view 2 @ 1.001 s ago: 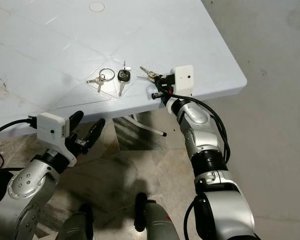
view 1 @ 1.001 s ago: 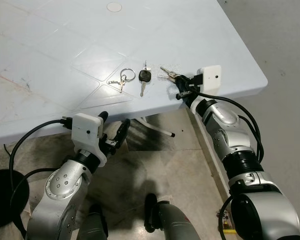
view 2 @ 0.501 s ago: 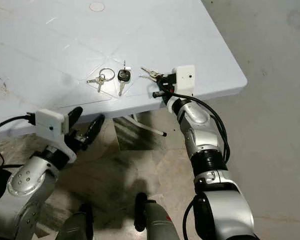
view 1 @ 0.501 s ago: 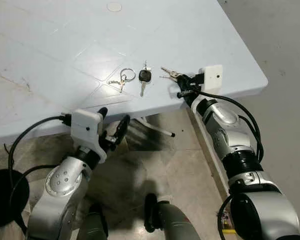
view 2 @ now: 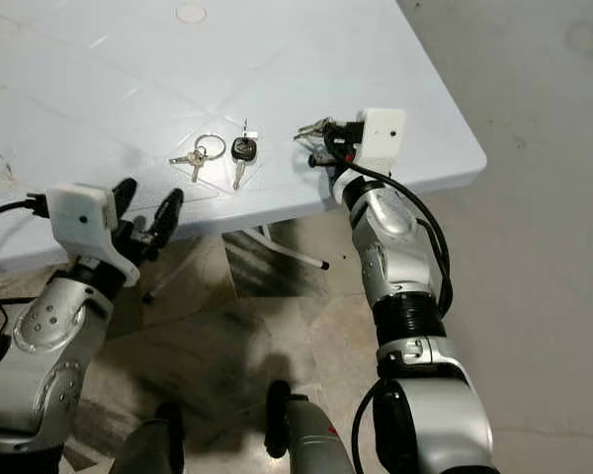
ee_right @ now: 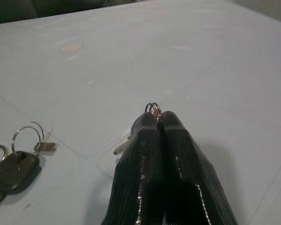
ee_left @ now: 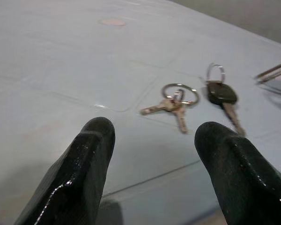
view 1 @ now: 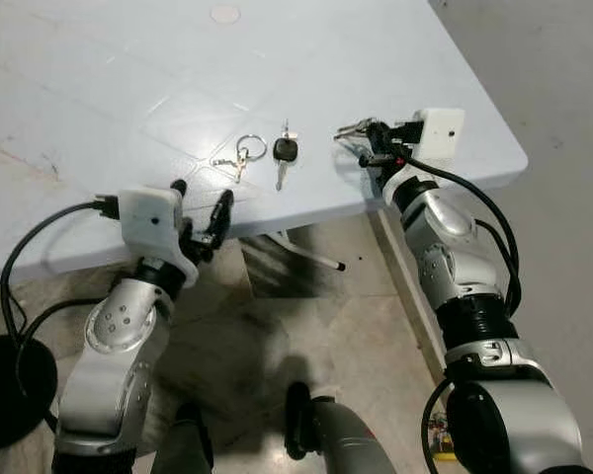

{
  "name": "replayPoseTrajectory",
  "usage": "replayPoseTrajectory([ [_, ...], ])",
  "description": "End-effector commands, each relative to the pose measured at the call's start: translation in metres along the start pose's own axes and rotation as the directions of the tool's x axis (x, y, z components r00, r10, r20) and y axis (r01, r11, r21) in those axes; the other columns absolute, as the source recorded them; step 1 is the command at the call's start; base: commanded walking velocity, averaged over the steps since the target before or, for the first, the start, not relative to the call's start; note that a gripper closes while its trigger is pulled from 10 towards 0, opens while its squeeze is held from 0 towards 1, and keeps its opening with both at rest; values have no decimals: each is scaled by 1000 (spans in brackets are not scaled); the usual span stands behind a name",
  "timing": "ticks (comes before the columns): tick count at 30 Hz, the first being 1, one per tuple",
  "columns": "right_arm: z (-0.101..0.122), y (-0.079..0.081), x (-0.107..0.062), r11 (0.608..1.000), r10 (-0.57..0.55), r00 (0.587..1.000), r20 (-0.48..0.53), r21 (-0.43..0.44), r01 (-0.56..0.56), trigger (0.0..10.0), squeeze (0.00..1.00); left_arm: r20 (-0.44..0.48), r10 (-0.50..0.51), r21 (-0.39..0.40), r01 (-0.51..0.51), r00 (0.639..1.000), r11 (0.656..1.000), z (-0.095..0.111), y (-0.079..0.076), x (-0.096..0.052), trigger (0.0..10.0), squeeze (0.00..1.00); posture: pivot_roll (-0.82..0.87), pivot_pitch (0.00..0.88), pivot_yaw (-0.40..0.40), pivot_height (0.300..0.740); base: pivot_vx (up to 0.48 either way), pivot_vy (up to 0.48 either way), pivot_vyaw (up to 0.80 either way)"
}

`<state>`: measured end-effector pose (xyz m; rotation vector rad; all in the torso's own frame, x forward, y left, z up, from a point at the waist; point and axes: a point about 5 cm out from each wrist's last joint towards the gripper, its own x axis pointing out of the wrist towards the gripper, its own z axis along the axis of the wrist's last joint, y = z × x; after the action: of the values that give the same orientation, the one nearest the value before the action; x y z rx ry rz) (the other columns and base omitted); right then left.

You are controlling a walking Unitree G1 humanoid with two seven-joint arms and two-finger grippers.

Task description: Hang keys on a hook

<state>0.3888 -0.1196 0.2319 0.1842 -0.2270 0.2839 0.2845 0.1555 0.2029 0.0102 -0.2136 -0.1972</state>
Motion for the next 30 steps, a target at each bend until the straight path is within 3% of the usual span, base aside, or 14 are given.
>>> replayPoseTrajectory([
  [1, -1, -2, -4, 1000, -16, 1000, 5, -12, 16, 0, 0, -6, 22, 1, -22, 1000, 1000, -4, 3, -1, 10000, 0, -12, 246, -126, 740, 0, 0, 0],
  [6, 0, 1, -8, 1000, -29, 1000, 10, -8, 29, 0, 0, 13, 57, 5, -57, 998, 998, -3, 6, 6, 10000, 0, -9, 207, -132, 740, 0, 0, 0],
  [7, 1, 2, -9, 1000, -30, 999, 13, 2, 30, 1059, 0, 20, 67, 3, -67, 998, 998, -2, 7, 7, 10000, 0, -9, 199, -133, 740, 0, 0, 0],
  [8, 2, 2, -9, 1000, -30, 999, 15, 9, 30, 1059, 0, 26, 75, 1, -75, 997, 997, -1, 8, 7, 10000, 0, -9, 199, -133, 740, 0, 0, 0],
  [9, 3, 4, -10, 999, -31, 999, 21, 27, 30, 4824, 0, 38, 94, -1, -94, 995, 996, 0, 9, 9, 10000, 0, -9, 191, -133, 740, 0, 0, 0],
  [13, 4, 5, -11, 999, -30, 999, 26, 40, 29, 4824, 0, 43, 103, -1, -103, 994, 995, 1, 10, 9, 10000, 0, -9, 191, -133, 740, 0, 0, 0],
  [14, 4, 8, -12, 995, -14, 1000, 27, 99, 11, 10000, 0, 51, 121, -2, -121, 991, 993, 0, 13, 10, 10000, 0, -13, 162, -134, 740, 0, 0, 0],
  [18, 4, 9, -14, 992, -8, 1000, 23, 125, 6, 10000, 0, 59, 132, -2, -132, 990, 991, 0, 14, 11, 10000, 0, -13, 162, -134, 740, 0, 0, 0],
  [20, 12, 16, -23, 977, 148, 977, 153, 131, -169, 10000, 0, 85, 147, -16, -146, 985, 989, 3, 17, 11, 10000, 0, -14, 143, -135, 740, 0, 0, 0],
  [21, 13, 17, -25, 974, 166, 971, 173, 123, -188, 10000, 0, 91, 150, -16, -149, 985, 989, 3, 17, 11, 10000, 0, -14, 143, -135, 740, 0, 0, 0],
  [27, 5, 11, -39, 983, 184, 966, 179, -14, -185, 10000, 0, 106, 180, -51, -175, 978, 983, 4, 25, 1, 10000, 0, -14, 141, -126, 740, 0, 0, 0],
  [30, 1, 8, -44, 986, 167, 971, 169, -4, -169, 10000, 0, 85, 202, -72, -196, 976, 978, -1, 28, -5, 10000, 0, -17, 146, -127, 740, 0, 0, 0],
])
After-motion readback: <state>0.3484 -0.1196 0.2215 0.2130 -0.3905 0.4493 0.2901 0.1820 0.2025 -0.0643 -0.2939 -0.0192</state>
